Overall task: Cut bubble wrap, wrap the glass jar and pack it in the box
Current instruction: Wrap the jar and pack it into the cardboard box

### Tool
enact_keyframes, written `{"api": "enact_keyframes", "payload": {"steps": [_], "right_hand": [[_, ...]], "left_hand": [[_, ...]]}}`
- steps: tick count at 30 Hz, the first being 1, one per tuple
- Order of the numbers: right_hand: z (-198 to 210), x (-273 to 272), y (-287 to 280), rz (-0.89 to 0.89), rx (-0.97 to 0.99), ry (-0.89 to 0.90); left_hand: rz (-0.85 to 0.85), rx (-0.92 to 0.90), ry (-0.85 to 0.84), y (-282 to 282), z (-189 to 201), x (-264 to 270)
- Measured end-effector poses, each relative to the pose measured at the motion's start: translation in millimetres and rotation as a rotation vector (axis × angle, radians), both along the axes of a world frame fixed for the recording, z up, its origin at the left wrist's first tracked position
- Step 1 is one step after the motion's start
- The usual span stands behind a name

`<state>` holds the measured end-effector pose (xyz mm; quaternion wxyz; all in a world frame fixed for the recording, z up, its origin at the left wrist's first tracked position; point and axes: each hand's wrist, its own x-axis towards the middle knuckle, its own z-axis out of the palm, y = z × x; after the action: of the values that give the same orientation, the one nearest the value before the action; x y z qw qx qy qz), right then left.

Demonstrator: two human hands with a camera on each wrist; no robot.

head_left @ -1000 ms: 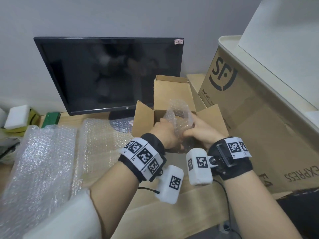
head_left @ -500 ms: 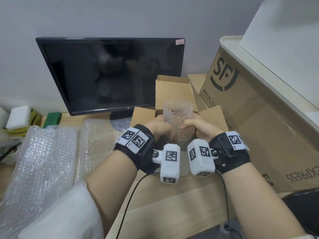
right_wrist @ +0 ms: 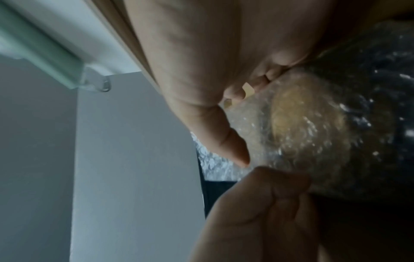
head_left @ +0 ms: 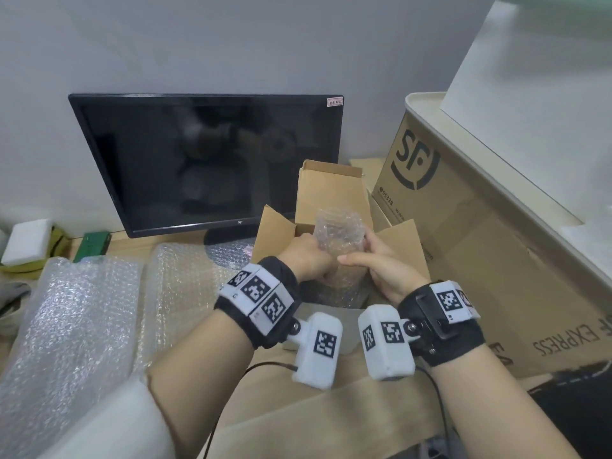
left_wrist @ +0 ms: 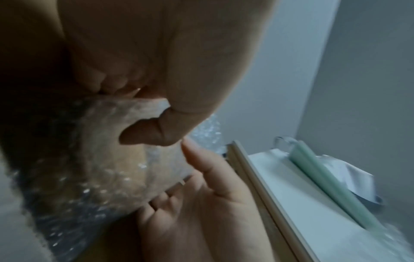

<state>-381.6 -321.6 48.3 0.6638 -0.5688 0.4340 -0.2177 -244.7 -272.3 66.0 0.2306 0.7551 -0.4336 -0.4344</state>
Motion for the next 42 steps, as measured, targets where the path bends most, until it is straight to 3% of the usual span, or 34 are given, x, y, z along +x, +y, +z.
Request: {"api": "enact_keyframes", "payload": {"steps": [3, 5, 8, 13, 16, 20, 25, 31, 37, 42], "right_hand": [[2.6, -3.0, -1.5, 0.037, -0.061, 0.073], [3.4, -2.7, -3.2, 0.049, -0.026, 0.059], [5.2, -1.1, -0.3, 0.059, -0.011, 0.04], [4.9, -1.1, -0.6, 0.081, -0.023, 0.053], [3.5, 0.5, -1.0, 0.062, -0.028, 0.04], [-0.4, 3.0, -0.7, -0.013, -0.033, 0.022], [-9.0, 6.9, -6.7, -0.112, -0.1, 0.077], [-9.0, 5.2, -3.8, -0.112, -0.238, 0.109], [-14.0, 1.9, -2.2, 0.126, -0.547, 0.38], [-15.0, 5.9, 3.1, 0.216, -0.607, 0.49]], "left_hand": [[-0.078, -0.042, -0.128, 4.6, 0.8, 1.8], [-0.107, -0.059, -0.119, 4.7, 1.0, 3.2], [-0.078, -0.119, 0.073, 2.8, -0.3, 6.9], [0.138, -0.153, 0.437, 5.5, 0.4, 6.4], [0.285, -0.115, 0.525, 2.5, -4.0, 2.5], [0.24, -0.187, 0.448, -5.8, -11.4, 2.2], [0.077, -0.184, -0.036, -17.3, -24.5, 0.3], [-0.005, -0.226, -0.395, -25.9, -21.4, -6.3], [-0.105, -0.188, -0.356, -24.8, -11.3, 3.7], [-0.134, -0.223, -0.21, -8.6, -3.7, 14.6]]}}
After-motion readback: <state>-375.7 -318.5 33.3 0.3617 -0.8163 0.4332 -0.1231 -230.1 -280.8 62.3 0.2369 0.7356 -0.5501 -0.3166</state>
